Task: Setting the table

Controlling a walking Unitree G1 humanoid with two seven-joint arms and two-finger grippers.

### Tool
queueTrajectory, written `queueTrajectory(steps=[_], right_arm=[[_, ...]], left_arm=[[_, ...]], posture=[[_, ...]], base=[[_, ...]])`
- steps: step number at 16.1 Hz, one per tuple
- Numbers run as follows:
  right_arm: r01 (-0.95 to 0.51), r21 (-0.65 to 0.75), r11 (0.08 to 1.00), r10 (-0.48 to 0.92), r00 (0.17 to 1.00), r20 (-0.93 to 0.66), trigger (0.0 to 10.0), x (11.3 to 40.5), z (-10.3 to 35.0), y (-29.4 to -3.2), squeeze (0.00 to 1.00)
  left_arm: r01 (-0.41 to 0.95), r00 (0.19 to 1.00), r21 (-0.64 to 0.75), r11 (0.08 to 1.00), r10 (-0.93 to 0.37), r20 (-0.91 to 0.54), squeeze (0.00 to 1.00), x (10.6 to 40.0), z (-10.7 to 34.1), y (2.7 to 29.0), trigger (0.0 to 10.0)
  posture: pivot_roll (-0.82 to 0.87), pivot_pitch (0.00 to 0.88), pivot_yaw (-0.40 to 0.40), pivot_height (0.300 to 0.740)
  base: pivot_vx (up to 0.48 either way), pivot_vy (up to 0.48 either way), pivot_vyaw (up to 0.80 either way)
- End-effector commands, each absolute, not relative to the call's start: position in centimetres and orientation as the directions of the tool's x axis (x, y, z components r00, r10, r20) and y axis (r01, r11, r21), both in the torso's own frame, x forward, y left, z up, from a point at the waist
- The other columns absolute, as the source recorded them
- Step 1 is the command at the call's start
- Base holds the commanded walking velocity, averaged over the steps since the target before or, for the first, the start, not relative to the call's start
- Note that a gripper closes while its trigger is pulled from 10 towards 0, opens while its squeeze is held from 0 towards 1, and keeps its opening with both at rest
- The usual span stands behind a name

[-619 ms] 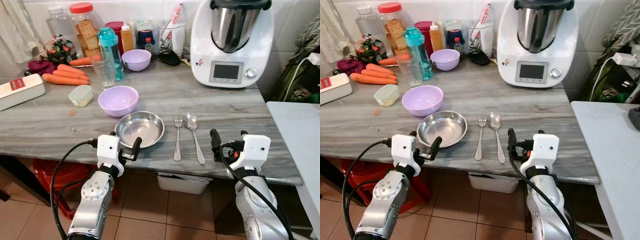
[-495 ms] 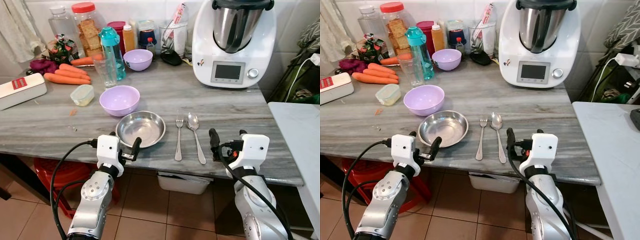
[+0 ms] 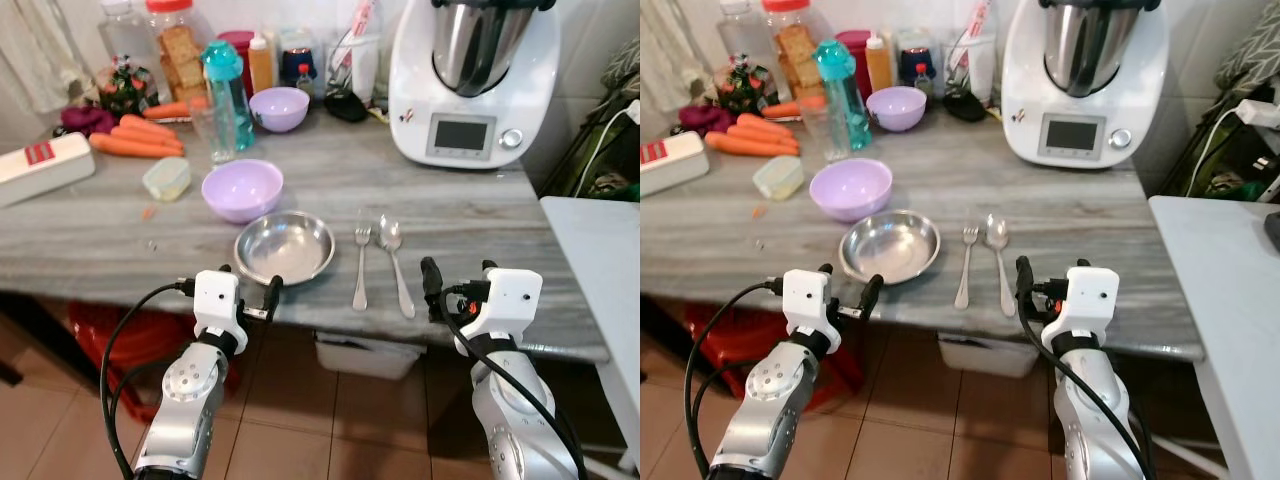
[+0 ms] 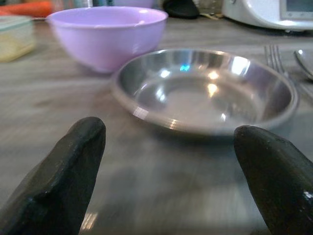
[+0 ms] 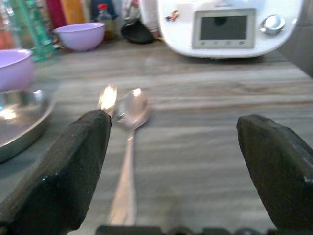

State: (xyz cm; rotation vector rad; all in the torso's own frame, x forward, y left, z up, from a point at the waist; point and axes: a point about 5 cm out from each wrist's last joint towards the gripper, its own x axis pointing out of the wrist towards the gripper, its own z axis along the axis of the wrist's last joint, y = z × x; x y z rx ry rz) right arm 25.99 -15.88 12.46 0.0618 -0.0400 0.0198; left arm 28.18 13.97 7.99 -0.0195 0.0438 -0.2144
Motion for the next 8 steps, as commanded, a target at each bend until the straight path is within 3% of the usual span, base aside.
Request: queueTrajectory(steps=[1, 8], right_arm=[[-0.028, 0.068, 0.997, 0.026, 0.999, 0.031, 10.0, 26.03, 12.28, -15.77, 0.0], [-0.025, 0.069, 0.997, 0.023, 0.999, 0.026, 10.0, 26.01, 12.18, -15.83, 0.0]], left_arm=[[0.198, 0.979, -0.01, 0.98, -0.199, -0.054, 0.0, 27.98, 7.84, 14.46, 10.0], [0.199, 0.978, -0.005, 0.98, -0.199, -0.053, 0.0, 27.88, 7.84, 14.47, 10.0]], posture=[[-0.03, 0.0, 0.028, 0.74], [-0.03, 0.0, 0.03, 0.74]], base=[[-0.307, 0.0, 0.0], [-0.315, 0.0, 0.0]])
